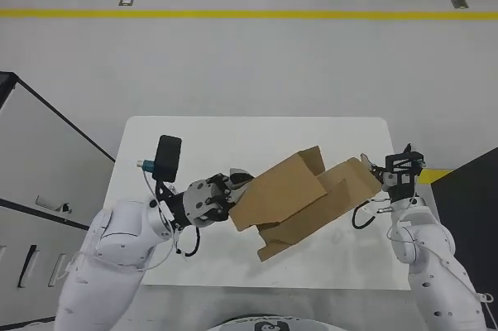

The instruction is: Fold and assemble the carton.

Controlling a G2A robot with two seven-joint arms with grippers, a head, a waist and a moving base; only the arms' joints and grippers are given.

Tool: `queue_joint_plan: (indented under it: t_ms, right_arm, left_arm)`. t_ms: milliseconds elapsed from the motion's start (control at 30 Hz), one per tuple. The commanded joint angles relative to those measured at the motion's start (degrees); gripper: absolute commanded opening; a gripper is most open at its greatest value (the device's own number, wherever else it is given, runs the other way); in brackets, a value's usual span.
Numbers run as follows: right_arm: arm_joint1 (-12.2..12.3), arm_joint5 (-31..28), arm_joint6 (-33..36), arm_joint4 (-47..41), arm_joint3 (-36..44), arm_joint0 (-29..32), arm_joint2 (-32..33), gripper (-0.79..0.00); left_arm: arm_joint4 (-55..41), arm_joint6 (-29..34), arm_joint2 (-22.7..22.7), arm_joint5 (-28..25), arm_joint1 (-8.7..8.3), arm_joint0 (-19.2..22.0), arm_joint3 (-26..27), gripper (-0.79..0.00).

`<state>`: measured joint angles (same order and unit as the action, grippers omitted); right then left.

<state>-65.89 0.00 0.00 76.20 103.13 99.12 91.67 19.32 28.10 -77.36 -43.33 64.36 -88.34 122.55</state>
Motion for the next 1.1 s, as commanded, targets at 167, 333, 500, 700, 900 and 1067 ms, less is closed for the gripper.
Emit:
queue_joint_plan:
  t_ms: [167, 333, 500, 700, 900, 1067]
  right_arm:
    - [0.0, 0.0, 0.0, 0.0, 0.0, 0.0, 0.0, 0.0]
    - [0.0, 0.0, 0.0, 0.0, 0.0, 0.0, 0.0, 0.0]
    - [0.0, 0.0, 0.0, 0.0, 0.0, 0.0, 0.0, 0.0]
    - [0.07, -2.61, 0.79, -0.69, 0.03, -0.16, -0.16, 0.0]
    - [1.32, -21.58, 10.07, -9.0, 1.32, -2.01, 4.76, 0.0]
    - [2.31, -31.99, 22.75, -22.76, 0.31, -5.4, 8.7, 0.0]
  left_arm:
    - [9.0, -1.05, 1.55, -7.12, 0.16, 8.86, -5.03, -0.785]
    - [9.56, -1.1, 1.57, -7.37, 0.16, 9.25, -5.24, -0.785]
    - [10.28, -0.81, 1.66, -7.49, 0.13, 9.34, -5.0, -0.785]
    - [18.19, 0.43, 0.5, -13.66, -0.35, 13.25, -7.18, -0.785]
    - [20.81, 1.05, 1.61, -14.67, -1.41, 17.58, -8.85, -0.785]
    - [21.82, -0.13, 2.96, -14.67, -2.42, 19.91, -10.04, -0.785]
